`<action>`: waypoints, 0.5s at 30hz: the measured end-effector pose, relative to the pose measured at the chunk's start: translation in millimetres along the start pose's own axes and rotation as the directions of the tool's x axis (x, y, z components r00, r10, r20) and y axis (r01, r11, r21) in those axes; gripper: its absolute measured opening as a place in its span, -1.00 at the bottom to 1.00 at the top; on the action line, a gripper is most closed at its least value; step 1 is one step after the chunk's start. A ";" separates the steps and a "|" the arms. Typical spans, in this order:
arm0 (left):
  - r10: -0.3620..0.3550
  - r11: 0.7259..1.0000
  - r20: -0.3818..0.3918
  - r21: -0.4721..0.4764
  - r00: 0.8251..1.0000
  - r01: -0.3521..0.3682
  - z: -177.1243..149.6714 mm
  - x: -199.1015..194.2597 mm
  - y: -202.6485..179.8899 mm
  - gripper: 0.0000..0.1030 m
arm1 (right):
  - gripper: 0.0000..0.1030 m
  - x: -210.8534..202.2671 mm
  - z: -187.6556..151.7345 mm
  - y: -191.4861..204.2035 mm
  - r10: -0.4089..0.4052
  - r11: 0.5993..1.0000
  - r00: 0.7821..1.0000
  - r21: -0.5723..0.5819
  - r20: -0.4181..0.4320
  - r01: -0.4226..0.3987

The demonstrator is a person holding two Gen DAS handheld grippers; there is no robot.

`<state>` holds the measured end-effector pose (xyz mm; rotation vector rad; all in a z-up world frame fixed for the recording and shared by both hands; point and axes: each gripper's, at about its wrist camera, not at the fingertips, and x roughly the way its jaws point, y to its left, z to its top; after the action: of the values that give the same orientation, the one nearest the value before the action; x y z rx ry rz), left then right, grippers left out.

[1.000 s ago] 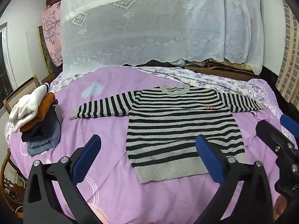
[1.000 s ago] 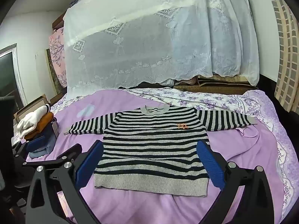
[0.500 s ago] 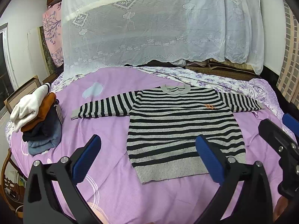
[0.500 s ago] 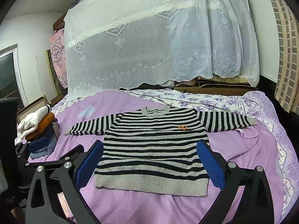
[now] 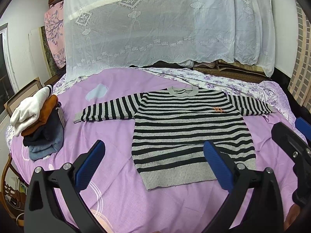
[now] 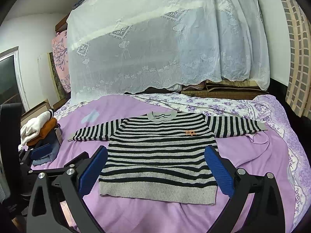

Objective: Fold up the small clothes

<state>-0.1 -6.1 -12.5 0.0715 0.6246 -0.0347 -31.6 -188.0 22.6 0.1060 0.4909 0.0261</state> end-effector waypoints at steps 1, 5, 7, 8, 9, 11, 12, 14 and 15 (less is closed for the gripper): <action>0.001 1.000 0.000 0.000 1.000 -0.001 0.3 0.3 -0.3 0.91 | 0.93 -0.1 0.1 0.2 0.000 1.000 1.000 -0.001 0.000 0.000; -0.001 1.000 -0.004 -0.002 1.000 0.001 -0.9 2.5 1.7 0.91 | 0.93 -0.2 -0.2 0.1 0.000 1.000 1.000 0.002 0.000 0.000; -0.001 1.000 -0.006 -0.002 1.000 0.001 -1.5 3.1 2.5 0.91 | 0.93 -1.2 -0.2 0.9 0.002 1.000 1.000 0.002 0.001 -0.002; -0.001 1.000 -0.008 -0.003 1.000 0.001 -1.6 4.2 4.0 0.91 | 0.93 -1.4 -0.1 1.1 0.001 1.000 1.000 0.002 0.002 -0.001; 0.000 1.000 -0.007 -0.002 1.000 0.000 -1.3 4.2 3.1 0.91 | 0.93 -1.4 0.0 1.2 0.002 1.000 1.000 0.002 0.001 -0.002; -0.001 1.000 -0.010 -0.004 1.000 0.001 -2.5 6.0 4.0 0.91 | 0.93 -1.5 0.1 1.0 0.002 1.000 1.000 0.003 0.001 -0.002; 0.000 1.000 -0.008 -0.002 1.000 0.000 -2.1 5.8 3.3 0.91 | 0.93 -1.3 -0.1 0.9 0.001 1.000 1.000 0.003 0.001 -0.001; 0.000 1.000 -0.008 -0.002 1.000 0.000 -1.6 5.7 3.0 0.91 | 0.93 -1.4 -0.1 0.7 0.002 1.000 1.000 0.004 0.001 -0.003; 0.000 1.000 -0.009 -0.002 1.000 0.000 -1.7 5.8 3.1 0.91 | 0.93 -1.6 0.1 0.9 0.003 1.000 1.000 0.004 0.001 -0.003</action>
<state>3.8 -2.9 -17.0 0.0693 0.6333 -0.0340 -33.0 -187.2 23.5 0.1103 0.4900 0.0277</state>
